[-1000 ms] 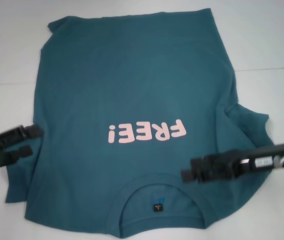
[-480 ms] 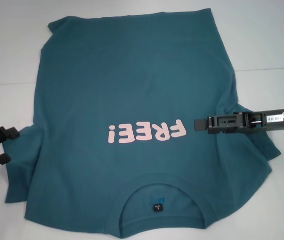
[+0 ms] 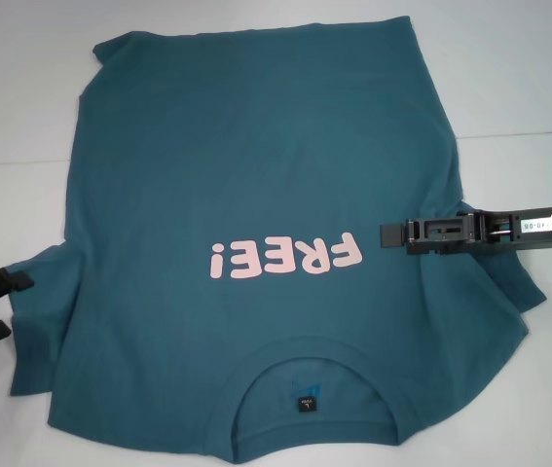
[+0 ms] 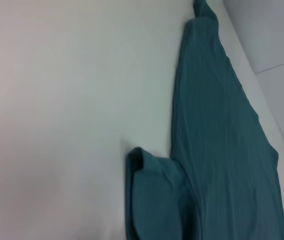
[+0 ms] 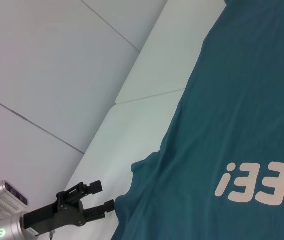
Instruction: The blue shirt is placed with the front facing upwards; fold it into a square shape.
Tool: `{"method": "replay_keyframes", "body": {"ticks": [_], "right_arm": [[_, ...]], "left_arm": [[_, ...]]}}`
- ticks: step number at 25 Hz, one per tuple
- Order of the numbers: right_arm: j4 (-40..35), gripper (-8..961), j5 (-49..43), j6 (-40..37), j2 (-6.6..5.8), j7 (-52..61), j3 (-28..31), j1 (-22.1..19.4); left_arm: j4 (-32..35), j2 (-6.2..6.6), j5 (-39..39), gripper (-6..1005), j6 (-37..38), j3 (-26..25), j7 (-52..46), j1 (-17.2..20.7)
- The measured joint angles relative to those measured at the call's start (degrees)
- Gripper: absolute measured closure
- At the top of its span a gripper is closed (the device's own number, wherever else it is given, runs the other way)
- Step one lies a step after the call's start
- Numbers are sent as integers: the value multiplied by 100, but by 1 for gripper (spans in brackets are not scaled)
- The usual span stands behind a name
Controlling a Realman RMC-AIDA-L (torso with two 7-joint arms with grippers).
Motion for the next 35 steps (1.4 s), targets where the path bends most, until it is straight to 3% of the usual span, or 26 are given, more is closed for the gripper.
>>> {"method": "replay_keyframes", "body": {"ticks": [35], "right_arm": [[17,39,-3,71,-16,-77,180,-136]], "left_arm": [[-435,104,145,144,-229,162,-54,-316]]}}
